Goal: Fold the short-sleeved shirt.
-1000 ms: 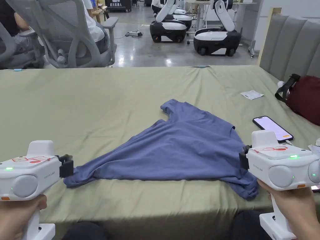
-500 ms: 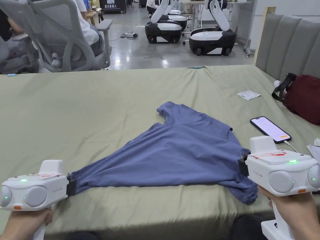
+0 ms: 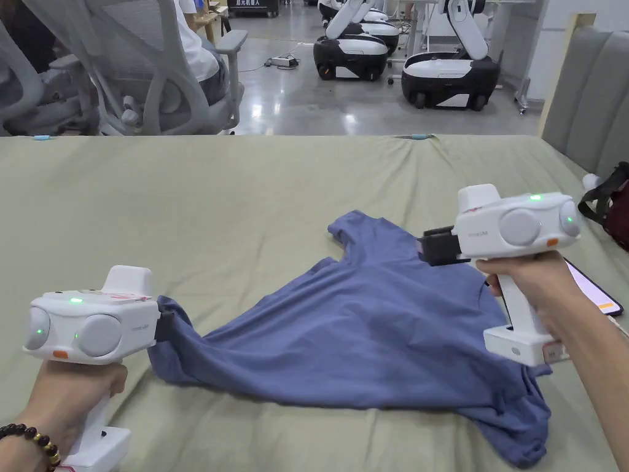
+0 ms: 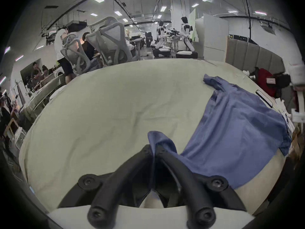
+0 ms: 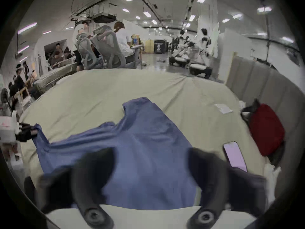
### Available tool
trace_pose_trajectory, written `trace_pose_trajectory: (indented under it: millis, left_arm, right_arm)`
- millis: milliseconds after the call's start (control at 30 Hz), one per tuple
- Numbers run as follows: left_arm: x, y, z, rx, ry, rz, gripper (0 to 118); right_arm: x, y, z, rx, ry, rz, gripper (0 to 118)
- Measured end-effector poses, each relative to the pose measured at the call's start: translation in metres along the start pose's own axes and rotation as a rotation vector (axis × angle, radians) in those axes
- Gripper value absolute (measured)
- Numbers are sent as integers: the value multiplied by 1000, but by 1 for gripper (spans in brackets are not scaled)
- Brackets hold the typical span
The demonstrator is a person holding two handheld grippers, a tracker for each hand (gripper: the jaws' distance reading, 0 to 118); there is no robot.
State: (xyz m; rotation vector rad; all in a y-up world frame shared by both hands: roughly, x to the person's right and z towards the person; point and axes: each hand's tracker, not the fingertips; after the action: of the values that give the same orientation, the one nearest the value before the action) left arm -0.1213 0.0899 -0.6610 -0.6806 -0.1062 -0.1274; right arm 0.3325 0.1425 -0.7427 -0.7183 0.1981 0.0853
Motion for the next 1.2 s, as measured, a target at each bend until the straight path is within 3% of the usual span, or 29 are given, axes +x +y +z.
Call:
trace_pose_trajectory:
  millis: [33, 67, 167, 267, 467, 500, 533, 567, 600, 700, 767, 833, 900, 1000, 1200]
  left_arm:
    - [2, 6, -6, -4, -1, -3, 0]
    - [5, 12, -12, -5, -2, -9, 0]
    - [12, 24, -31, 3, -14, -19, 1]
    - [18, 28, -42, 1, -35, 3, 1]
    - [20, 24, -52, -4, -41, -15, 1]
    - [20, 24, -52, -7, -29, -21, 1]
    - [20, 24, -52, -8, -26, -25, 1]
    - [19, 25, -52, -6, -24, -27, 1]
    - [18, 26, -53, -6, -27, -24, 1]
    - [16, 39, -52, -6, -35, -15, 1]
    - [14, 57, -43, 54, -13, -5, 1]
    - [10, 86, -29, 121, -13, 3, 1]
    - [6, 124, -17, 160, -10, 0, 1]
    - [-1, 187, -7, 223, 36, -52, 1]
    - [-15, 308, 33, 345, 95, -44, 1]
  right_arm:
    - [5, 10, -16, -20, -2, 7, 104]
    - [9, 21, -34, -32, -18, 31, 106]
    - [22, 41, -85, -102, -56, 83, 99]
    - [43, 48, -136, -185, 3, 55, 95]
    - [63, 36, -192, -361, -83, 104, 71]
    - [63, 34, -192, -357, -32, 57, 65]
    - [63, 36, -187, -335, -42, 30, 48]
    - [61, 39, -182, -342, -45, 43, 10]
    - [59, 44, -181, -333, -49, 70, 1]
    - [52, 56, -168, -314, -105, 158, 1]
    - [49, 70, -147, -303, -108, 131, 1]
    - [52, 95, -115, -212, -33, 85, 1]
    - [48, 129, -74, -101, -102, 105, 1]
    - [45, 184, -8, 23, -225, 199, 1]
    - [60, 270, 114, 249, -356, 149, 1]
